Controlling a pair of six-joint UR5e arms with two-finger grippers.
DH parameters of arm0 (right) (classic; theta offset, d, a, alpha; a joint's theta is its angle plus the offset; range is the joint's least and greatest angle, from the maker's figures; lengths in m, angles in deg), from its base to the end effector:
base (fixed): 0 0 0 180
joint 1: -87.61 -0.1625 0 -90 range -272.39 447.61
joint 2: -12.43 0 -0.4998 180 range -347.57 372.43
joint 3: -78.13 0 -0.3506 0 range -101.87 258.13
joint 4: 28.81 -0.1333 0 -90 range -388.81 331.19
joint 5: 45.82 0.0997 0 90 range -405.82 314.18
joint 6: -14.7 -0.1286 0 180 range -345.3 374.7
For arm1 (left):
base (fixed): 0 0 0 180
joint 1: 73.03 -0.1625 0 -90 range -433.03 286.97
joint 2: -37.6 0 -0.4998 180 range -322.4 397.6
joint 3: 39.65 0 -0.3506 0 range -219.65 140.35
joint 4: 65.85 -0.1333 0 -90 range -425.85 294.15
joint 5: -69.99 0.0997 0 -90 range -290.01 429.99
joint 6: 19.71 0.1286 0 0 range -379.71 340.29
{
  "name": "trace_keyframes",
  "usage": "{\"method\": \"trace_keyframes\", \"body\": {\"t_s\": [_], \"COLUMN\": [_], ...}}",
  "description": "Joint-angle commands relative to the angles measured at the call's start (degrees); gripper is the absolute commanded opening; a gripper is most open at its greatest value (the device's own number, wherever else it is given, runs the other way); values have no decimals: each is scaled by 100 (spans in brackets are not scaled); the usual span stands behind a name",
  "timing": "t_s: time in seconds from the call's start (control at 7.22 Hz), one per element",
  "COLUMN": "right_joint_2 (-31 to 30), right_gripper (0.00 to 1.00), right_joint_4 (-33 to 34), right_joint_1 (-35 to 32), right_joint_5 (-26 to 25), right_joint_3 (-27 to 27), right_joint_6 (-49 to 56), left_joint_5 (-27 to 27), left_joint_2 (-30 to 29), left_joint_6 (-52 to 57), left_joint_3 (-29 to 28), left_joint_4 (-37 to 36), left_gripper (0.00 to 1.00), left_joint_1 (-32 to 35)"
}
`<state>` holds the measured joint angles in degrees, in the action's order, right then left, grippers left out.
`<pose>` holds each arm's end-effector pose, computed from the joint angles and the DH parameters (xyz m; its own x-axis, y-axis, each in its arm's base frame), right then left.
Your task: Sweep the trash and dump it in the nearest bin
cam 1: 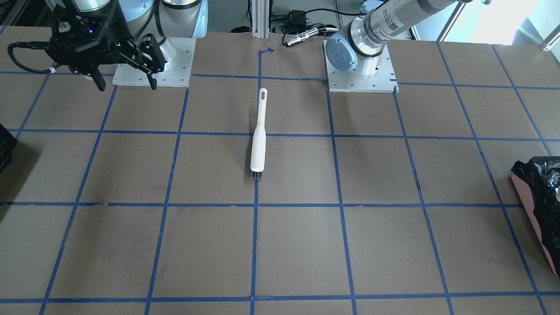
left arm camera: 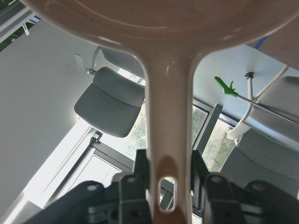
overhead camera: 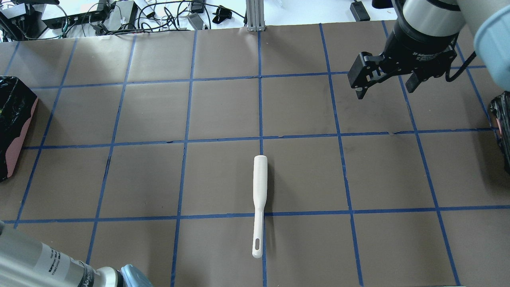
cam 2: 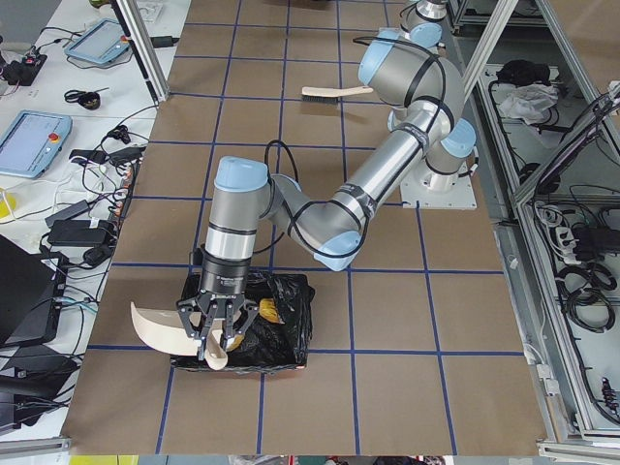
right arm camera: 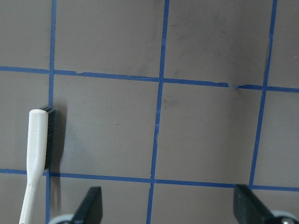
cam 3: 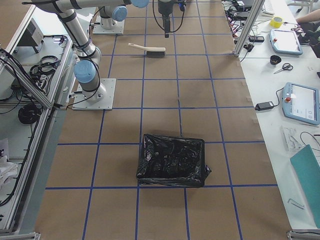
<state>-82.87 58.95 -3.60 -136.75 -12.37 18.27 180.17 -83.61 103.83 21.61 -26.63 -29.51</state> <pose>0.1398 -0.4057 0.5655 -0.9964 -0.0825 0.0190 -0.0833 0.9956 -0.0436 0.4940 -0.5918 0.5690 -0.1481 0.8558 -0.4956 0.6495 0.4621 0.6038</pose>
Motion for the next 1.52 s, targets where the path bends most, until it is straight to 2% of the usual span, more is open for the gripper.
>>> {"method": "trace_keyframes", "body": {"t_s": [0.0, 0.28, 0.69, 0.97, 1.38], "right_joint_2": [3, 3, 12, 12, 12], "right_gripper": [100, 100, 100, 100, 100], "right_joint_4": [4, 4, 4, 12, 12], "right_joint_1": [7, 7, 7, 7, 7], "right_joint_5": [-4, -13, -21, -4, -21], "right_joint_3": [-12, -12, -12, -21, -30], "right_joint_6": [3, 12, 12, 12, 12], "left_joint_5": [-338, -498, -515, -813, -814], "left_joint_2": [219, 325, 719, 931, 1020], "left_joint_6": [-939, -2249, -4286, -5510, -6768], "left_joint_3": [52, 174, 963, 1596, 2019], "left_joint_4": [968, 1840, 2272, 2318, 2327], "left_gripper": [0, 0, 0, 0, 0], "left_joint_1": [113, 270, 937, 1307, 1747]}}
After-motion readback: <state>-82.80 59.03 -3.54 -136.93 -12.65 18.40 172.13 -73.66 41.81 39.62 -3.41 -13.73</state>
